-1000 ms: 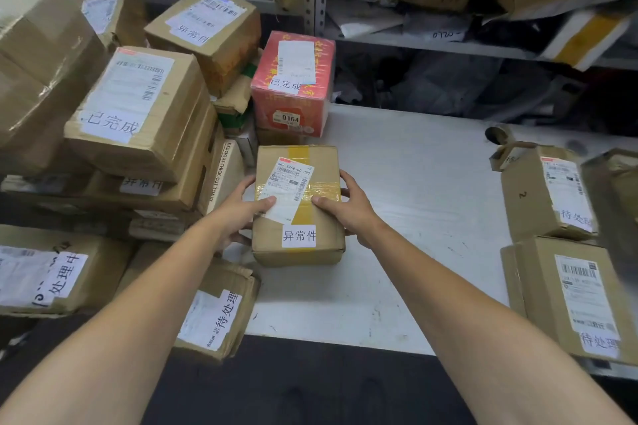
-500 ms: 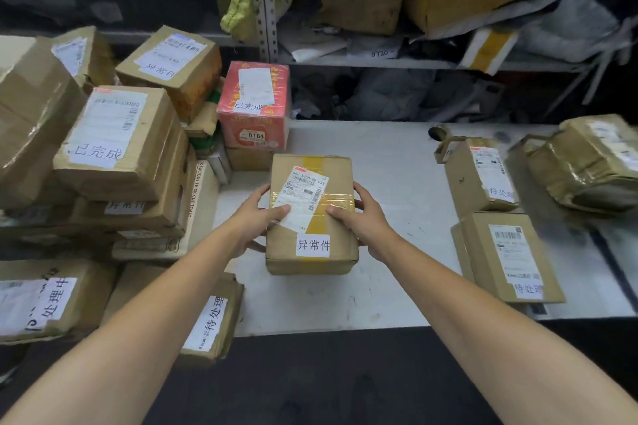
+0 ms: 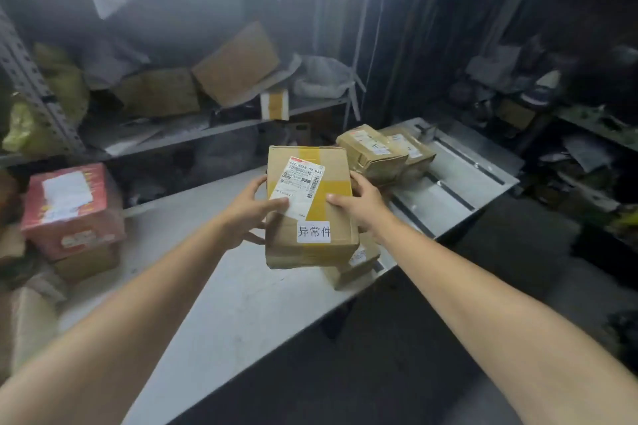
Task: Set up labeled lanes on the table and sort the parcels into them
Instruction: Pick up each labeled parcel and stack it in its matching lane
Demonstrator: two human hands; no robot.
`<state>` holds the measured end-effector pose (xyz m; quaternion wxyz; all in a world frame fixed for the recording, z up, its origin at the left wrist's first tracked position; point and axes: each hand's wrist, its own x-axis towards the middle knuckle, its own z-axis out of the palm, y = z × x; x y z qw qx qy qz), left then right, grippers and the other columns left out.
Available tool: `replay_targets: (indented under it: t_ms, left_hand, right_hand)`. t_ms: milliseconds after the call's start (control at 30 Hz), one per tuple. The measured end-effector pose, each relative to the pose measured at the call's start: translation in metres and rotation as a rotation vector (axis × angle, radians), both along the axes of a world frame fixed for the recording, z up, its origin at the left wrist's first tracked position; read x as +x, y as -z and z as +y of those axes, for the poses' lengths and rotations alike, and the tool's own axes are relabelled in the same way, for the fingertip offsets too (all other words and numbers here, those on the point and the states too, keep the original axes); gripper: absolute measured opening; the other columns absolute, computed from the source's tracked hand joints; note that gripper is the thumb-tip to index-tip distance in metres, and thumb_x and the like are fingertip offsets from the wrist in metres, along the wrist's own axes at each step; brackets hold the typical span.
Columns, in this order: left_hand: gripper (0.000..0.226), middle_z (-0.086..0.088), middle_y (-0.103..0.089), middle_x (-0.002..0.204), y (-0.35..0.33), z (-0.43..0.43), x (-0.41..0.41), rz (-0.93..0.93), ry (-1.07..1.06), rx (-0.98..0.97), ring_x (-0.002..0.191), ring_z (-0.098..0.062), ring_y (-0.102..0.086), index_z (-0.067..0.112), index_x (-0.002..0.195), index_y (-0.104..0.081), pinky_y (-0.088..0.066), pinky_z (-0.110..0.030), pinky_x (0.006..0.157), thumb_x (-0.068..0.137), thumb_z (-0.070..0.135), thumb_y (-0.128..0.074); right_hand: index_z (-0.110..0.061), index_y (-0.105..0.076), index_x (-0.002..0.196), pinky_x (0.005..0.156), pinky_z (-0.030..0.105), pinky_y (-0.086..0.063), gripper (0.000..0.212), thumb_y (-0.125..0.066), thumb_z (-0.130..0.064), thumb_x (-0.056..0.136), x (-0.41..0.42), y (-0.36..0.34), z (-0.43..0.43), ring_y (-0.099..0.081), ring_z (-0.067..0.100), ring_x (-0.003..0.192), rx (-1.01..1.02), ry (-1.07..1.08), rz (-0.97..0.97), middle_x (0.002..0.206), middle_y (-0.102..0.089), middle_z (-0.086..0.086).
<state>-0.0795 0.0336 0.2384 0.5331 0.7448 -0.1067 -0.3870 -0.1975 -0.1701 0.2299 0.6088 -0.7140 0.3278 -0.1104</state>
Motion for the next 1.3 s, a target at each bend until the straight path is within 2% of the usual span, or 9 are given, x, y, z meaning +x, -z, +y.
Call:
replay_targets:
  t_ms: [267,400,567,633,700,800,900,1133,1300]
  left_hand:
    - [0.054,0.002,-0.068,0.121,-0.028,-0.183,-0.081,-0.037,0.239,-0.030,0.104,-0.025,-0.066,0.044,0.131,-0.048,-0.057,-0.058,0.086,0.087,0.027,-0.076]
    - [0.069,0.003,-0.067,0.122,-0.032,-0.271,-0.120,-0.009,0.312,-0.029,0.107,-0.027,-0.065,0.040,0.142,-0.044,-0.060,-0.049,0.065,0.085,0.025,-0.078]
    - [0.060,0.000,-0.066,0.123,-0.034,-0.371,-0.163,0.007,0.321,-0.024,0.110,-0.030,-0.064,0.038,0.144,-0.044,-0.055,-0.059,0.088,0.091,0.031,-0.072]
    - [0.054,0.001,-0.064,0.122,-0.037,-0.407,-0.176,-0.005,0.339,0.000,0.108,-0.029,-0.063,0.038,0.141,-0.044,-0.057,-0.057,0.086,0.093,0.033,-0.069]
    - [0.054,0.002,-0.062,0.121,-0.040,-0.438,-0.184,-0.030,0.347,0.016,0.107,-0.029,-0.063,0.040,0.141,-0.042,-0.061,-0.053,0.076,0.093,0.035,-0.068]
    - [0.049,0.000,-0.062,0.118,-0.038,-0.489,-0.183,-0.049,0.356,0.047,0.111,-0.034,-0.062,0.041,0.136,-0.045,-0.062,-0.052,0.067,0.094,0.035,-0.068]
    - [0.048,-0.004,-0.064,0.121,-0.026,-0.544,-0.169,-0.049,0.348,0.045,0.103,-0.031,-0.065,0.039,0.134,-0.046,-0.060,-0.059,0.074,0.092,0.036,-0.070]
    - [0.073,-0.011,-0.058,0.136,0.006,-0.667,-0.124,0.056,0.326,0.031,0.119,-0.037,-0.059,0.040,0.151,-0.031,-0.051,-0.062,0.095,0.091,0.034,-0.072]
    - [0.072,-0.008,-0.063,0.127,0.016,-0.744,-0.090,0.054,0.293,0.043,0.114,-0.033,-0.062,0.041,0.150,-0.036,-0.058,-0.058,0.083,0.089,0.035,-0.074]
  right_hand:
    - [-0.025,-0.037,0.151,0.078,0.037,-0.057,0.082,-0.082,-0.029,0.082,-0.128,-0.037,-0.146,-0.062,0.020,0.109,-0.019,0.211,0.022,0.133,-0.061,0.002]
    - [-0.024,-0.038,0.150,0.081,0.035,-0.054,0.081,-0.082,-0.027,0.082,-0.182,-0.035,-0.218,-0.063,0.017,0.105,0.037,0.293,0.005,0.116,-0.066,-0.002]
    - [-0.018,-0.032,0.154,0.085,0.031,-0.045,0.085,-0.080,-0.023,0.084,-0.234,-0.034,-0.305,-0.053,0.014,0.104,0.040,0.360,-0.025,0.126,-0.057,0.001]
    - [-0.019,-0.032,0.154,0.084,0.029,-0.045,0.086,-0.081,-0.024,0.084,-0.245,-0.035,-0.340,-0.053,0.014,0.107,0.046,0.367,-0.026,0.135,-0.055,0.004]
    - [-0.020,-0.034,0.154,0.071,0.024,-0.046,0.087,-0.082,-0.024,0.082,-0.250,-0.035,-0.372,-0.056,0.014,0.106,0.048,0.386,-0.019,0.137,-0.055,0.004]
    - [-0.016,-0.034,0.153,0.063,0.019,-0.041,0.082,-0.079,-0.019,0.085,-0.251,-0.035,-0.418,-0.055,0.005,0.087,0.055,0.395,-0.012,0.108,-0.058,-0.006]
    - [-0.015,-0.035,0.152,0.064,0.020,-0.041,0.077,-0.077,-0.016,0.087,-0.244,-0.031,-0.465,-0.049,-0.004,0.077,0.068,0.415,0.019,0.090,-0.051,-0.016]
    - [-0.015,-0.036,0.151,0.059,0.016,-0.043,0.075,-0.076,-0.011,0.088,-0.195,-0.014,-0.583,-0.052,-0.002,0.078,0.046,0.445,0.075,0.091,-0.052,-0.013]
    - [-0.015,-0.032,0.154,0.065,0.020,-0.044,0.081,-0.077,-0.012,0.087,-0.157,-0.007,-0.666,-0.053,-0.001,0.080,0.069,0.415,0.083,0.102,-0.053,-0.010]
